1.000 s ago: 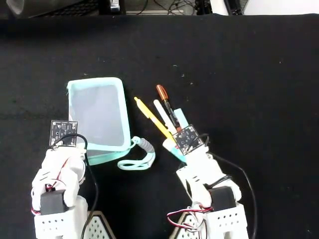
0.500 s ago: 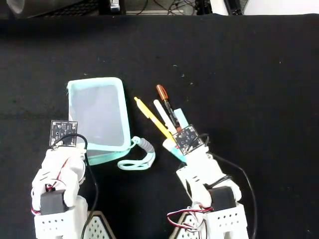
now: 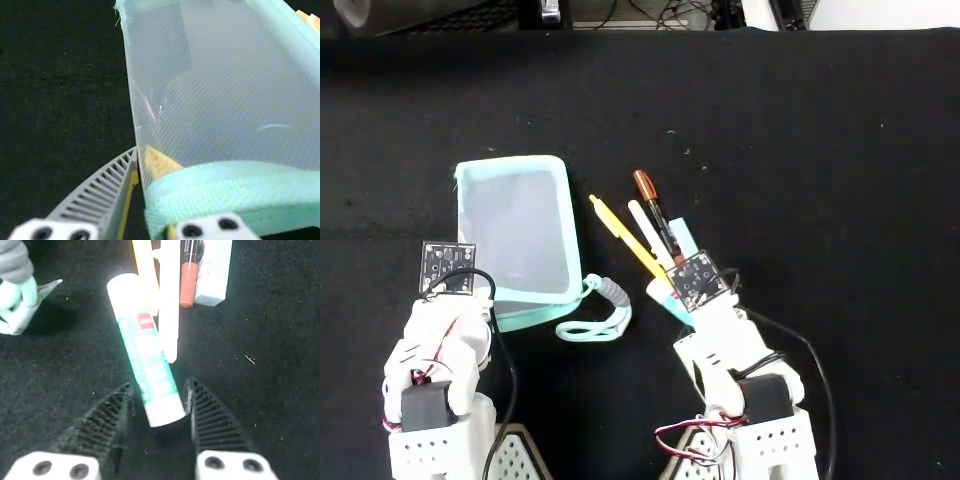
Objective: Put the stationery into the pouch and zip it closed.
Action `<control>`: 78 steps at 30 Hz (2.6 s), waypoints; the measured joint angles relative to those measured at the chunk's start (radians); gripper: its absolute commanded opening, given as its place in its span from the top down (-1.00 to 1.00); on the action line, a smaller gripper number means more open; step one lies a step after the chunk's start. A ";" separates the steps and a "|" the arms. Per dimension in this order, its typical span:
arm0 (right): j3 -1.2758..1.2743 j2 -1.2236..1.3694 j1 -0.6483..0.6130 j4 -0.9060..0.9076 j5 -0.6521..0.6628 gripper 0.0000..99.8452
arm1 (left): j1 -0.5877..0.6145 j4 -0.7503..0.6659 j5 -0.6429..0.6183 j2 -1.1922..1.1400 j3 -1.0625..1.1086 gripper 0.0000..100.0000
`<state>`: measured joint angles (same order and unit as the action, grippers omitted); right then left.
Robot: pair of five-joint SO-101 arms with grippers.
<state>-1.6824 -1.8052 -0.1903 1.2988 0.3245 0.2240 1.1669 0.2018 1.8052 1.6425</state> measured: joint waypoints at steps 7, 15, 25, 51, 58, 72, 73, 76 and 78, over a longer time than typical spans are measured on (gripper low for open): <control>0.000 0.000 0.000 0.000 0.000 0.71 | 0.000 0.000 0.000 0.000 0.003 0.94; 0.000 0.000 0.000 0.000 0.000 0.71 | 0.000 -0.009 0.000 0.000 0.005 0.94; 0.000 0.000 0.000 0.000 0.000 0.71 | 0.003 -0.021 -0.002 0.000 -0.066 0.94; 0.000 0.000 -0.003 -0.150 -0.002 0.71 | 0.005 -0.009 -0.138 -0.009 -0.327 0.94; 0.000 0.000 -0.003 -0.190 -0.003 0.70 | 0.005 -0.009 -0.138 -0.009 -0.327 0.94; 0.187 0.000 -0.002 -0.107 -0.006 0.96 | 0.005 -0.009 -0.138 -0.009 -0.327 0.94; 0.227 0.000 0.000 -0.107 -0.006 0.97 | 0.005 -0.009 -0.138 -0.009 -0.327 0.94; 0.341 0.000 0.000 -0.103 -0.002 0.97 | 0.005 -0.009 -0.138 -0.009 -0.327 0.94; 0.399 0.002 0.002 -0.077 0.025 0.97 | 0.005 -0.009 -0.138 -0.009 -0.327 0.94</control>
<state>-1.2835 -1.8036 -0.1887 1.2221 0.3491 0.2286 1.1577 0.0637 1.7960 1.3157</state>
